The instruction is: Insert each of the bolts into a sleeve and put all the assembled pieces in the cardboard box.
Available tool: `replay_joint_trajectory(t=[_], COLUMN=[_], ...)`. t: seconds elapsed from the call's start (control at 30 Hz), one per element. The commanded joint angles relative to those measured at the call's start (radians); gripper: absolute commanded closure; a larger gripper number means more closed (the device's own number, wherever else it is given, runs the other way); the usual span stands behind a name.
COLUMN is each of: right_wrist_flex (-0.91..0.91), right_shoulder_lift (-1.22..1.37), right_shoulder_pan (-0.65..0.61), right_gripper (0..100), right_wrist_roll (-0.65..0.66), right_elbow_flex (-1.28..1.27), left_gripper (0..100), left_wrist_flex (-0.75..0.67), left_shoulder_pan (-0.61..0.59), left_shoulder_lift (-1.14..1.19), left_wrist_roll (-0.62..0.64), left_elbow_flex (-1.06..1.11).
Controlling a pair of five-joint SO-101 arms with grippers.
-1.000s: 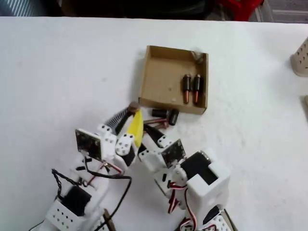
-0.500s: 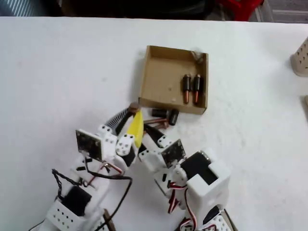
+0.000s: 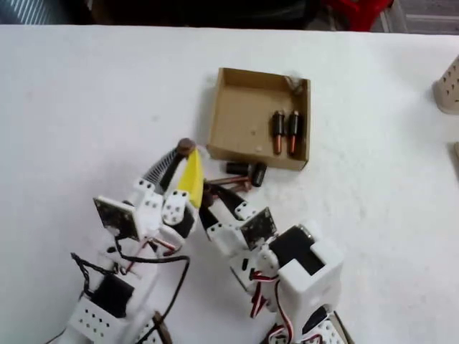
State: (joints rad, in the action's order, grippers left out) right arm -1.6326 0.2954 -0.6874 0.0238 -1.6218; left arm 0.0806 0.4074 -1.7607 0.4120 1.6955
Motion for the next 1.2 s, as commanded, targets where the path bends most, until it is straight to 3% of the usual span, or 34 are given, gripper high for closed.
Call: replay_joint_trajectory(t=[0.0, 0.17, 0.27, 0.53, 0.8, 1.17], right_wrist_flex=[-0.028, -0.028, -0.028, -0.028, -0.073, -0.082], right_shoulder_lift=[-0.005, -0.005, -0.002, -0.002, -0.002, -0.005], right_shoulder_pan=[-0.010, -0.005, -0.004, -0.004, -0.001, 0.013], right_gripper=[98.1, 98.1, 98.1, 98.0, 98.1, 98.1], right_wrist_roll=[0.003, 0.003, 0.003, 0.003, 0.003, 0.003], right_elbow_flex=[-0.006, -0.006, -0.006, -0.003, -0.005, -0.006], left_gripper=[98, 98, 98, 98, 98, 98], left_wrist_flex=[-0.106, -0.187, -0.212, -0.212, -0.130, -0.127], left_shoulder_pan=[-0.024, -0.056, -0.036, 0.010, -0.001, -0.001], left_shoulder_lift=[0.226, 0.549, 0.621, 0.532, 0.516, 0.518], left_wrist_roll=[0.000, 0.000, 0.002, 0.103, 0.104, 0.101], left_elbow_flex=[-0.100, -0.265, -0.276, -0.224, -0.199, -0.198])
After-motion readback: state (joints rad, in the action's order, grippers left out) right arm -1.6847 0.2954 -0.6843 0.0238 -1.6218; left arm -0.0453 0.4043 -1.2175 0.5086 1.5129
